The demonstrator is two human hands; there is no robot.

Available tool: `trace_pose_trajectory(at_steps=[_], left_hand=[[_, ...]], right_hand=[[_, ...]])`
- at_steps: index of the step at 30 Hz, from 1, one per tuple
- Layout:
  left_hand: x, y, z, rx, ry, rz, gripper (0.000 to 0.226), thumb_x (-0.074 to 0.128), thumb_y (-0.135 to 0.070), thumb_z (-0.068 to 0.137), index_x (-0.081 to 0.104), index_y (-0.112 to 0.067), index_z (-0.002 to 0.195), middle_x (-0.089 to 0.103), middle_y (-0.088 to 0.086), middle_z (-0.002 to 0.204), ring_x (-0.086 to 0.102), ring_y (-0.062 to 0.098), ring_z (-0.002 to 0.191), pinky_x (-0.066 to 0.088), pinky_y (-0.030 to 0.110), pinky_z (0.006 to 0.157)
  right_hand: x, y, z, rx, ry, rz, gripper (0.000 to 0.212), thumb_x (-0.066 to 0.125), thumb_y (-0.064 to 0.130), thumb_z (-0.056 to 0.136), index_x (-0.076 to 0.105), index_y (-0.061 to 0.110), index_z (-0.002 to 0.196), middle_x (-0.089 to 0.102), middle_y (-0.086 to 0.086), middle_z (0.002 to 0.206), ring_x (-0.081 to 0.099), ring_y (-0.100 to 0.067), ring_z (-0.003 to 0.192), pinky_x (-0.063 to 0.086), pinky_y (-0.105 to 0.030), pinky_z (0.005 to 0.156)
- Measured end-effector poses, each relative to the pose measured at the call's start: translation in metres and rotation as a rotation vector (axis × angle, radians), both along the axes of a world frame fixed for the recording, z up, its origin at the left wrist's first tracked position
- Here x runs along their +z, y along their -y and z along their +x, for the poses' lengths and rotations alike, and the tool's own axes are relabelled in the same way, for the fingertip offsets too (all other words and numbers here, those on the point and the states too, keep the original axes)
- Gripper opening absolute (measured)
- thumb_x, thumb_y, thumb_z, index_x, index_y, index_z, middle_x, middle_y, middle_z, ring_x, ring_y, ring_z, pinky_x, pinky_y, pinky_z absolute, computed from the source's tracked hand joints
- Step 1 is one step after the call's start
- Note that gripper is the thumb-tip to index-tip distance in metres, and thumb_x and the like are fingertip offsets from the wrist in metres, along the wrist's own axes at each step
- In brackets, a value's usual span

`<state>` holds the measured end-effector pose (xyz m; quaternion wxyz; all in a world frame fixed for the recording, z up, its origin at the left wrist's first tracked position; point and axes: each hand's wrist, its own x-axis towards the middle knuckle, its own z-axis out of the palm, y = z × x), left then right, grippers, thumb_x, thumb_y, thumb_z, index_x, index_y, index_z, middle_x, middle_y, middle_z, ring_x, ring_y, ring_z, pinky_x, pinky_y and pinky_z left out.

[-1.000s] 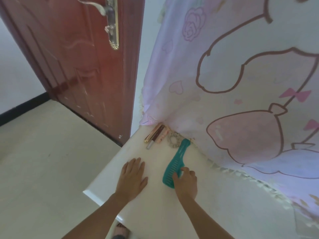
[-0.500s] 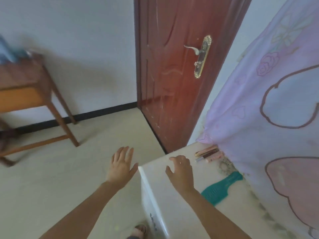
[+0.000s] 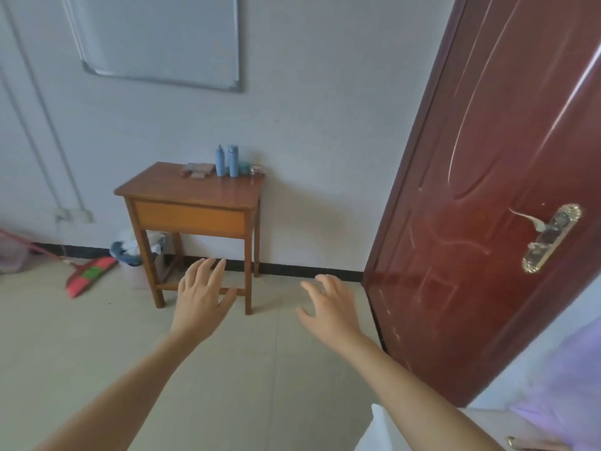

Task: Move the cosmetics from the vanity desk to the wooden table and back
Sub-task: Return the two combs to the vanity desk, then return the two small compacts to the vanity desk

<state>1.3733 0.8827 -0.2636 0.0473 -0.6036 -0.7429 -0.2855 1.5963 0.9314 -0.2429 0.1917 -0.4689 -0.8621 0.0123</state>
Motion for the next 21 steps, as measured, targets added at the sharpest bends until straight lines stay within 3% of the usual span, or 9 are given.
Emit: trace_pose_trajectory(at_steps=[5,9,21], left_hand=[[0.031,-0.001,-0.1,0.111,-0.003,0.101,0.06,0.039,-0.043,0.083,0.047,-0.005,0.129,0.044,0.017,0.135,0.032,0.038,0.129,0.028,0.053,0.103],[0.046,0.002,-0.177,0.191,0.073,0.166,0.049,0.055,-0.028,0.089,0.045,-0.006,0.131,0.04,0.017,0.138,0.028,0.035,0.131,0.027,0.053,0.103],[0.053,0.004,-0.327,0.378,0.101,0.18,0.05,0.062,-0.018,0.084,0.046,-0.002,0.129,0.045,0.018,0.134,0.032,0.037,0.126,0.028,0.05,0.102]], right_hand=[[0.041,-0.03,-0.094,0.109,-0.024,0.077,0.046,0.054,0.034,0.089,0.047,0.017,0.131,0.04,-0.01,0.137,0.029,-0.026,0.132,0.022,-0.039,0.104],[0.063,-0.049,-0.163,0.166,0.009,0.152,0.047,0.054,0.035,0.088,0.046,0.018,0.132,0.038,-0.009,0.139,0.029,-0.025,0.132,0.023,-0.038,0.103],[0.081,-0.114,-0.329,0.278,0.136,0.154,0.052,0.047,0.042,0.091,0.037,0.024,0.138,0.03,-0.002,0.145,0.022,-0.019,0.134,0.021,-0.036,0.107]])
